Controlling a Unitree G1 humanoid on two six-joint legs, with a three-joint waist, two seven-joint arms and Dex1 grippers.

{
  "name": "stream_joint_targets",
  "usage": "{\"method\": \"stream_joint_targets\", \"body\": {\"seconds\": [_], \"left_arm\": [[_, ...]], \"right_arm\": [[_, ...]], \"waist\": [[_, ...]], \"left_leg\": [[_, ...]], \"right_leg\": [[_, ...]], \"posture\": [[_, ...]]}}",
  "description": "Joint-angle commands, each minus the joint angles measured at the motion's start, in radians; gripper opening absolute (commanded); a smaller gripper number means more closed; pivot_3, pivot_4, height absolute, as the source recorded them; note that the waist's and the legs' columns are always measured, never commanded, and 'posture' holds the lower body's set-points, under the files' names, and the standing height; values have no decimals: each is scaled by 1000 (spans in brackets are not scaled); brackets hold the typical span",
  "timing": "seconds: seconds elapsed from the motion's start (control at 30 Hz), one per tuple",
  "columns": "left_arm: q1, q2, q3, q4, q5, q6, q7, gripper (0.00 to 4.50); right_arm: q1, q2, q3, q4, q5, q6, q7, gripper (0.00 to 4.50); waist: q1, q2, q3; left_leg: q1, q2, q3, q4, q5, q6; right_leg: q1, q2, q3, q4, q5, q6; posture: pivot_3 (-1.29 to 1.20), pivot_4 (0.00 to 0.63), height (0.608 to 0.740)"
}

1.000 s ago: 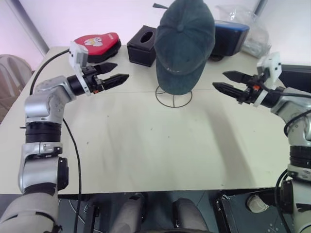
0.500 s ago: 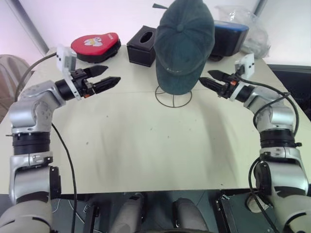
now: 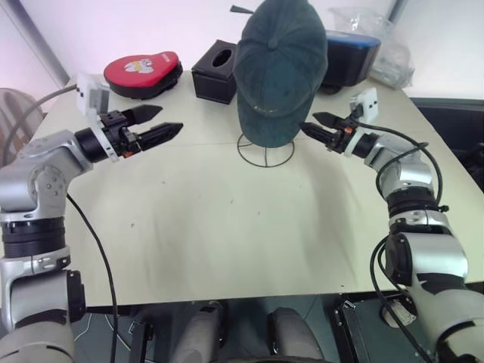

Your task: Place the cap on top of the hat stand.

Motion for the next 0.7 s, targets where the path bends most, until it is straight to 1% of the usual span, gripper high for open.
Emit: {"method": "stream_joint_targets", "body": {"seconds": [0.03, 0.17, 0.33, 0.4, 0.53, 0.7], "left_arm": [[16, 48, 33, -97, -49, 30, -19, 4459], [34, 82, 51, -132, -71, 40, -17, 4459], [46, 112, 59, -148, -83, 35, -26, 4459], [42, 115, 53, -143, -81, 27, -30, 4459], [34, 117, 44, -128, -78, 17, -40, 4459], [34, 123, 38, -118, -73, 14, -61, 4459]], "right_arm": [[27, -51, 7, -131, -2, 6, 58, 3068], [140, -150, -16, -439, 47, 137, 90, 3068], [250, -252, -47, -805, 133, 334, 68, 3068], [277, -279, -59, -907, 166, 398, 53, 3068], [309, -317, -78, -1027, 203, 475, 23, 3068], [333, -358, -93, -1077, 216, 500, 1, 3068]], "waist": [[1, 0, 0], [9, 0, 0], [2, 0, 0], [1, 1, 0], [5, 0, 0], [14, 0, 0]], "left_leg": [[0, 0, 0, 0, 0, 0], [-1, -1, -1, 0, 0, 0], [0, 0, -1, 0, -3, 4], [0, 0, -1, -1, -3, 4], [0, 0, -1, -1, -3, 5], [0, 0, -1, 0, -3, 6]], "right_leg": [[0, 0, 0, 0, 0, 0], [0, -1, 0, -1, 0, 0], [0, 0, 0, 0, 0, 0], [0, 0, 1, 0, 0, 0], [0, -1, 1, -1, 0, 0], [1, -1, 0, -1, 0, 0]], "posture": [[0, 150, 740], [0, 150, 740], [0, 150, 740], [0, 150, 740], [0, 150, 740], [0, 150, 740]]}}
